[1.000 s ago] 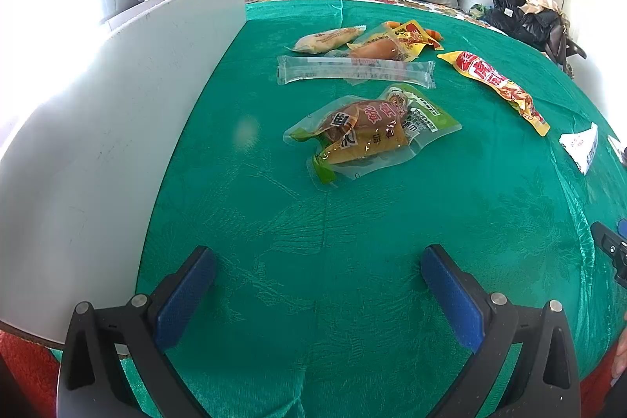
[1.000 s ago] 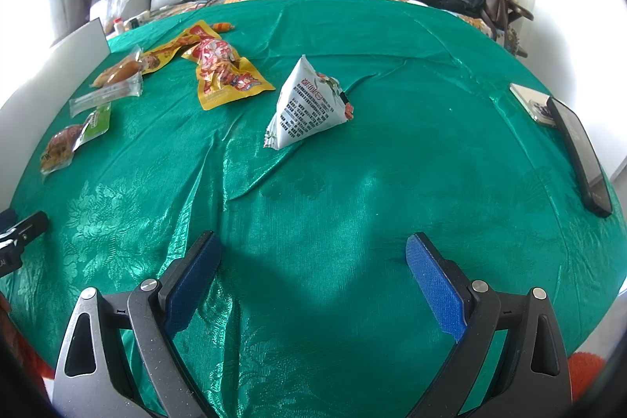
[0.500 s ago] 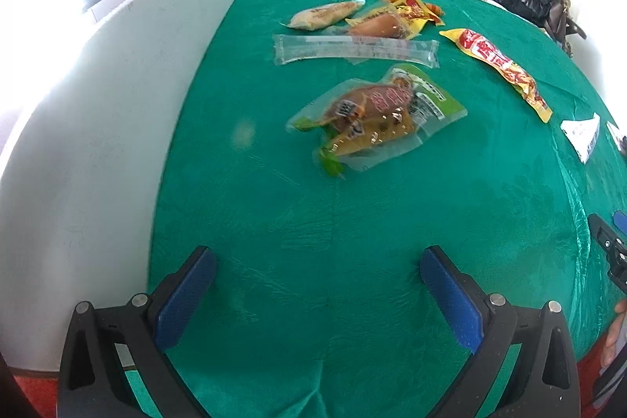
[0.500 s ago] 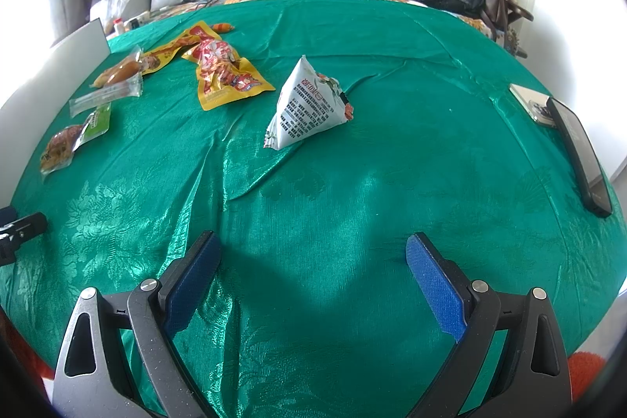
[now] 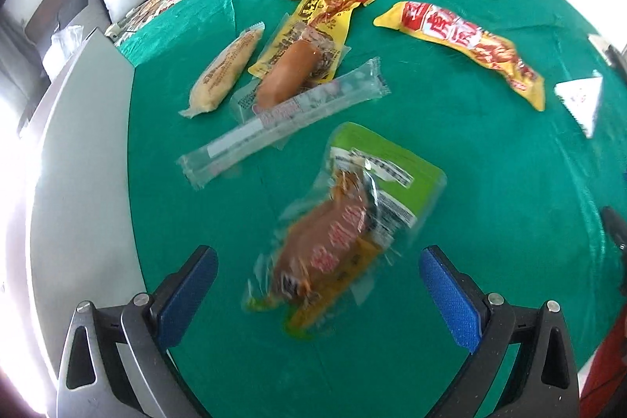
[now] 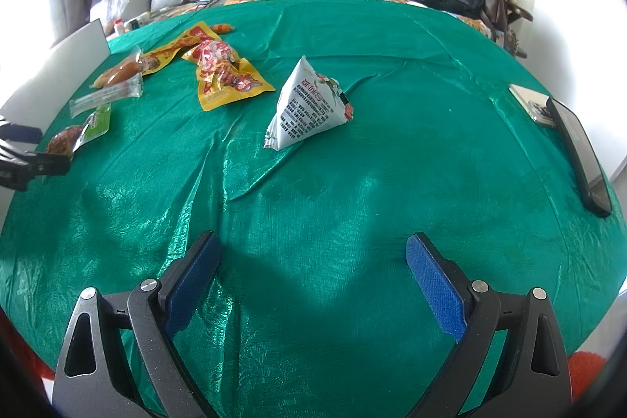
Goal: Organize snacks
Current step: 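Grasp the green-labelled braised egg pack with the left gripper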
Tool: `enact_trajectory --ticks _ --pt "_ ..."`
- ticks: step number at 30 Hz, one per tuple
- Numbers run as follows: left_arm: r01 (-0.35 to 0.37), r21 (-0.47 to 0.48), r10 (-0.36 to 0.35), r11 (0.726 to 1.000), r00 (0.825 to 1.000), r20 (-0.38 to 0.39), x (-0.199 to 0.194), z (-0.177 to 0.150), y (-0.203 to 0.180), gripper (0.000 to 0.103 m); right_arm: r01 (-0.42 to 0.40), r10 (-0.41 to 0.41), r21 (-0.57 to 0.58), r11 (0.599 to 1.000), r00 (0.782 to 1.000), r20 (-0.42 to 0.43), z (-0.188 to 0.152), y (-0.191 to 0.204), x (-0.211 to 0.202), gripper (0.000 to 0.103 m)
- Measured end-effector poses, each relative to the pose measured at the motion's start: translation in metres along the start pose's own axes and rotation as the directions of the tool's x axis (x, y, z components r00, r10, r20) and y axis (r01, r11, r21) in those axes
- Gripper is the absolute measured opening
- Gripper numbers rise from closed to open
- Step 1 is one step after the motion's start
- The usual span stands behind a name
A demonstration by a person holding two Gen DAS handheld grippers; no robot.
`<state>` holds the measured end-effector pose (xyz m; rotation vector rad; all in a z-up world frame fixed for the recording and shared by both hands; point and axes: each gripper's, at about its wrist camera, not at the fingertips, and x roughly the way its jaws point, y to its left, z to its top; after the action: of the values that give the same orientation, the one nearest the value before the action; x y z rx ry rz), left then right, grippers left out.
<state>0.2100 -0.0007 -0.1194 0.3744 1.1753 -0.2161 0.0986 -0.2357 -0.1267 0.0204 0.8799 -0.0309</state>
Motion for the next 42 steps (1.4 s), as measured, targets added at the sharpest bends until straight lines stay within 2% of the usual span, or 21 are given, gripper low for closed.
enact_trajectory --ticks 2,4,7,8,14,24,33,36,38,39,40,41,42 --pt "0.01 -0.001 -0.01 1.0 1.0 -0.021 0.006 0.008 0.003 0.103 0.0 0.0 0.0 1.0 1.0 -0.001 0.0 0.0 0.0 0.097" --pt "0.05 -0.037 -0.051 0.998 0.998 -0.028 0.01 0.012 0.009 0.103 0.0 0.0 0.001 1.0 1.0 -0.002 0.002 -0.001 -0.001 0.097" --pt "0.139 -0.14 -0.147 0.98 0.988 -0.047 0.02 0.015 0.021 0.103 0.0 0.0 0.001 1.0 1.0 -0.004 0.004 -0.003 -0.002 0.097" --pt "0.145 -0.17 -0.151 0.975 0.988 -0.024 0.02 0.014 0.025 0.103 0.0 0.0 0.001 1.0 1.0 -0.003 0.003 -0.003 -0.003 0.097" --pt "0.13 -0.185 -0.129 0.974 0.992 0.018 0.021 0.006 0.028 0.103 0.0 0.0 0.003 1.0 1.0 -0.008 0.003 -0.001 0.0 0.097" --pt "0.11 -0.225 -0.114 0.968 0.993 -0.006 0.012 0.003 0.023 0.103 -0.001 0.001 0.001 1.0 1.0 -0.007 0.003 0.0 0.002 0.097" --pt "0.15 -0.121 -0.156 0.981 0.987 -0.037 0.001 -0.008 -0.001 0.102 -0.001 0.001 0.002 1.0 1.0 -0.005 0.003 0.0 0.002 0.097" --pt "0.16 -0.097 -0.162 0.982 0.987 -0.011 -0.008 -0.014 -0.008 0.091 0.0 0.0 0.002 1.0 1.0 -0.002 0.002 0.001 0.002 0.097" --pt "0.162 -0.095 -0.162 0.982 0.987 0.003 -0.014 -0.019 -0.01 0.074 0.0 0.0 0.002 1.0 1.0 0.001 0.002 0.001 0.002 0.097" --pt "0.162 -0.093 -0.162 0.982 0.987 0.012 -0.019 -0.022 -0.011 0.069 0.0 0.0 0.002 1.0 1.0 0.003 0.002 0.001 0.002 0.097" --pt "0.164 -0.092 -0.163 0.982 0.986 0.019 -0.022 -0.025 -0.012 0.058 0.0 0.0 0.002 1.0 1.0 0.004 0.002 0.001 0.002 0.097" --pt "0.165 -0.09 -0.164 0.982 0.986 0.026 -0.025 -0.029 -0.012 0.054 0.001 -0.001 0.002 1.0 1.0 0.006 0.0 0.002 0.002 0.097" --pt "0.168 -0.091 -0.166 0.982 0.986 0.028 -0.027 -0.034 -0.013 0.054 0.001 -0.001 0.002 1.0 1.0 0.008 0.0 0.001 0.002 0.097"
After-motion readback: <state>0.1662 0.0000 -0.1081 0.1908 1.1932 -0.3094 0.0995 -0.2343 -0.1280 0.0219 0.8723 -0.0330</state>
